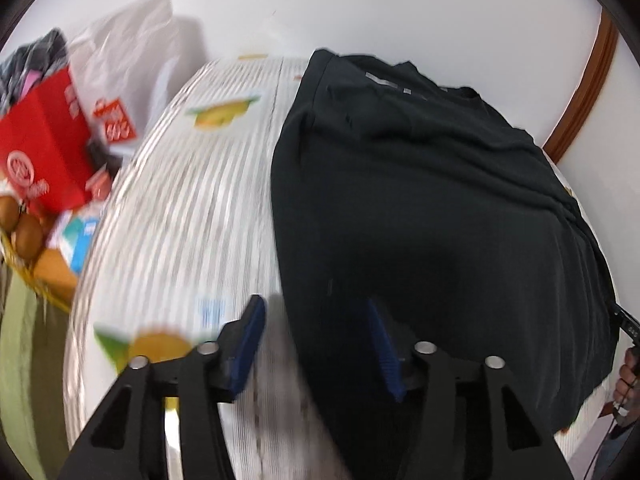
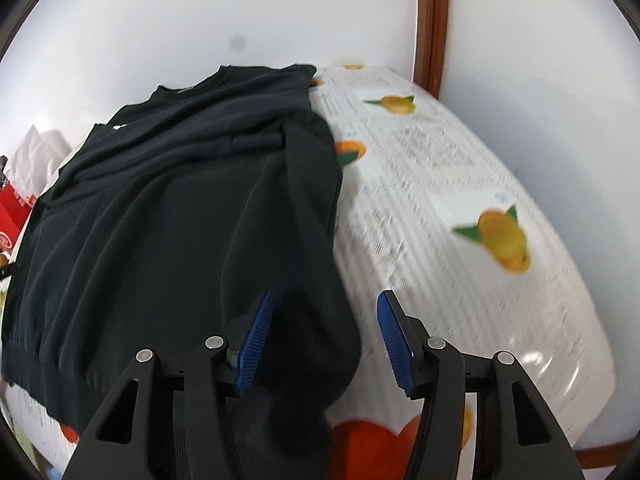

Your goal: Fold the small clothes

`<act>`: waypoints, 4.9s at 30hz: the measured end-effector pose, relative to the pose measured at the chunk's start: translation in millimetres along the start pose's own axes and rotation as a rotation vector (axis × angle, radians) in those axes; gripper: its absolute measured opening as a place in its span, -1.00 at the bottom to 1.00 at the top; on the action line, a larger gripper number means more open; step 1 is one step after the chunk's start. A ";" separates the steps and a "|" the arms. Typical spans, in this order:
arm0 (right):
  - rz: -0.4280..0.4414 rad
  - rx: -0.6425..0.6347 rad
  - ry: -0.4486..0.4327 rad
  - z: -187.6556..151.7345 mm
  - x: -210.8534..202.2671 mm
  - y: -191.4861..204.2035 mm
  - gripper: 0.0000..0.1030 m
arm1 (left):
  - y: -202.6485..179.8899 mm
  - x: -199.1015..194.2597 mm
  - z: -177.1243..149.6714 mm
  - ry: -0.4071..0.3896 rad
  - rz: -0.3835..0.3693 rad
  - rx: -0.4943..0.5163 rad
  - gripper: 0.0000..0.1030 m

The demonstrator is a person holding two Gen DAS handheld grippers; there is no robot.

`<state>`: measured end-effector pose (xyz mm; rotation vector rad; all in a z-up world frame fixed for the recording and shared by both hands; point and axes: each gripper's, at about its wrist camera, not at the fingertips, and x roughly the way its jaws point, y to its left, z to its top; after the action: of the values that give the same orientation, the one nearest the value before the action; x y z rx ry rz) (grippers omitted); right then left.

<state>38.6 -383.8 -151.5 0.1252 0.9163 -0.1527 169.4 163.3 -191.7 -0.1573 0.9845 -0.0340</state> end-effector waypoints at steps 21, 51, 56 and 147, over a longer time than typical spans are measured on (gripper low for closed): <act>0.039 0.047 -0.056 -12.7 -13.2 -21.1 -0.73 | -11.5 -25.0 -48.1 -0.031 -0.090 -0.040 -0.66; 0.036 -0.054 -0.104 -17.9 -20.7 20.7 -0.80 | -28.8 -26.1 -55.5 -0.038 -0.179 -0.041 -0.85; 0.105 -0.019 -0.146 -20.7 -53.3 11.0 -0.81 | -19.4 -54.7 -57.2 -0.088 -0.227 -0.034 -0.85; -0.135 -0.087 -0.138 171.3 113.2 75.3 -0.41 | -49.9 95.7 142.5 -0.225 0.126 0.080 -0.35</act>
<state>253.7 -348.2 -135.2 -0.0280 0.7925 -0.2432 343.0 121.2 -186.0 -0.0246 0.7659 0.0586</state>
